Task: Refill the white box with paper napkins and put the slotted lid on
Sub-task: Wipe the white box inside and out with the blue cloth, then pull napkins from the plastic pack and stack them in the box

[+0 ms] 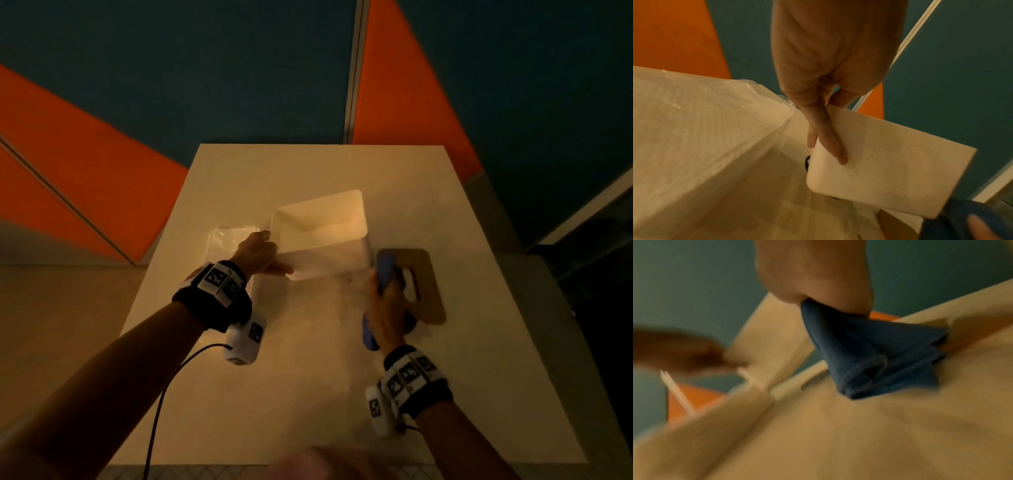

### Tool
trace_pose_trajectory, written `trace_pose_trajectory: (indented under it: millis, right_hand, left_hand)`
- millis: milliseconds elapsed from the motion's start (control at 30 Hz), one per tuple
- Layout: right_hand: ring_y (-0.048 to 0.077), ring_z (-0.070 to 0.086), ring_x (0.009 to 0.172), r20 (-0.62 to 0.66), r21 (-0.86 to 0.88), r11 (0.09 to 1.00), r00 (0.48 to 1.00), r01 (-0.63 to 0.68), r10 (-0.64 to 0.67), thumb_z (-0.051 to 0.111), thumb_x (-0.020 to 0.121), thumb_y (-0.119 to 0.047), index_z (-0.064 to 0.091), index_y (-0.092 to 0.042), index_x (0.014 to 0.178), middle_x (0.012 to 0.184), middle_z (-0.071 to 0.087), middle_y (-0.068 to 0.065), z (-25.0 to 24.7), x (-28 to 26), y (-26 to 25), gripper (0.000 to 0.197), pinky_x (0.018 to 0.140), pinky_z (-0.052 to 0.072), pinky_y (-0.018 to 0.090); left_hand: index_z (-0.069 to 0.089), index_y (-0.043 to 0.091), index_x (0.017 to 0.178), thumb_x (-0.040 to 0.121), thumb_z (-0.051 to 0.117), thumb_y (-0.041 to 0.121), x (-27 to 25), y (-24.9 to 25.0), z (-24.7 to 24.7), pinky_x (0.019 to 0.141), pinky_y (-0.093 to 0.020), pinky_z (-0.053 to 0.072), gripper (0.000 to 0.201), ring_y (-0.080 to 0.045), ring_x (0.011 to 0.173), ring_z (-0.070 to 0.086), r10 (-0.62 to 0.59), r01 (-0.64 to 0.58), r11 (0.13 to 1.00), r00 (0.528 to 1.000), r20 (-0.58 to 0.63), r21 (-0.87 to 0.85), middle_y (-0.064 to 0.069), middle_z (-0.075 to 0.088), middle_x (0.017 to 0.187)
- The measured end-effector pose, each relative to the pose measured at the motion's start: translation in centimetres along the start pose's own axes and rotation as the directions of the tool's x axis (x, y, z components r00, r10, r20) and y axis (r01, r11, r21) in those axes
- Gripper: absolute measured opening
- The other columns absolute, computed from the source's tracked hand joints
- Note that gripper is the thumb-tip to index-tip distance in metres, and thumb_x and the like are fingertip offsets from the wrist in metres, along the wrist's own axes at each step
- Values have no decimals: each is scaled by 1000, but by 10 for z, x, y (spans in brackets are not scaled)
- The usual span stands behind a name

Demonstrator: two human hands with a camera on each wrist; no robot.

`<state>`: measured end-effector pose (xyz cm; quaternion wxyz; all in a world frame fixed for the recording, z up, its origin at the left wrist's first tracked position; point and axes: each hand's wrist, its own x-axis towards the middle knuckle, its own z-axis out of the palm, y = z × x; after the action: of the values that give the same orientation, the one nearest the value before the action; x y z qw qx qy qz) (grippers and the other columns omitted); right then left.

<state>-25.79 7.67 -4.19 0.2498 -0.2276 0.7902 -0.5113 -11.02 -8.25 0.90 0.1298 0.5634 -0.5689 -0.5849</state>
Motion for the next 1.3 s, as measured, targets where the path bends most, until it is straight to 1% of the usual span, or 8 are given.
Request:
trace_pose_trajectory:
  millis: [200, 400, 567, 733, 867, 1000, 1167, 1300]
  right_hand:
    - [25, -5, 149, 418, -452, 868, 909, 208, 0, 50, 86, -59, -10, -13, 151, 161, -7, 4, 44, 20, 54, 99, 120, -1, 47]
    - [29, 5, 149, 432, -612, 707, 899, 355, -77, 29, 77, -72, -6, -9, 151, 161, 1, 11, 46, 9, 78, 102, 119, 4, 46]
    - [27, 10, 148, 447, -674, 630, 892, 387, -70, 14, 66, -78, 8, -24, 152, 161, 10, 9, 50, 13, 79, 101, 118, 8, 48]
    - [32, 59, 119, 417, -708, 581, 902, 401, -114, 65, 75, -45, 62, -22, 122, 130, 61, 10, 49, 13, 71, 52, 93, 47, 54]
    - [23, 43, 133, 491, -646, 589, 855, 485, -166, 52, 91, -16, 46, -24, 137, 144, 46, 1, 30, 9, 65, 47, 103, 42, 40]
    - [21, 34, 139, 531, -592, 642, 835, 486, -143, 49, 93, -14, 35, -28, 144, 151, 35, -1, 1, -7, 70, 55, 107, 37, 31]
    - [18, 45, 128, 639, -534, 639, 759, 553, -124, 57, 85, -36, 6, -36, 150, 146, 41, -9, -12, -23, 84, 83, 104, 41, 30]
    - [19, 39, 134, 590, -616, 562, 796, 552, -136, 26, 89, -54, 13, -29, 151, 152, 36, -5, 2, -19, 86, 68, 109, 35, 32]
  left_hand:
    - [33, 10, 140, 90, 32, 3, 11, -8, -9, 57, -32, 61, 51, -16, 46, 68, -18, 25, 999, 991, -132, 48, -20, 54, 121]
    - [29, 10, 142, 93, 31, 4, 16, -15, -1, 48, -23, 58, 49, -11, 40, 65, -16, 25, 997, 990, -141, 68, -21, 57, 115]
    - [29, 8, 141, 93, 31, 4, 22, -13, 12, 74, -41, 60, 49, -34, 72, 69, -25, 35, 994, 995, -96, 100, -11, 58, 91]
    - [34, 7, 138, 91, 33, 4, 29, -16, 18, 74, -44, 59, 46, -39, 79, 70, -5, 21, 986, 995, -97, 166, -17, 56, 110]
    - [36, 3, 134, 92, 36, 3, 33, -20, 21, 84, -45, 56, 42, -39, 89, 68, 15, 9, 978, 994, -111, 210, -25, 62, 114]
    - [39, 1, 131, 91, 35, 3, 34, -21, 25, 89, -43, 54, 40, -36, 83, 69, 17, 13, 970, 992, -124, 243, -10, 62, 73]
    - [38, 5, 129, 90, 41, 17, 32, -19, 28, 74, -36, 59, 41, -30, 74, 67, 28, 13, 926, 994, -103, 378, -23, 63, 111]
    - [42, -5, 127, 88, 47, 8, 28, -17, 28, 71, -36, 56, 41, -32, 85, 63, 17, 33, 896, 994, -110, 443, -24, 60, 116]
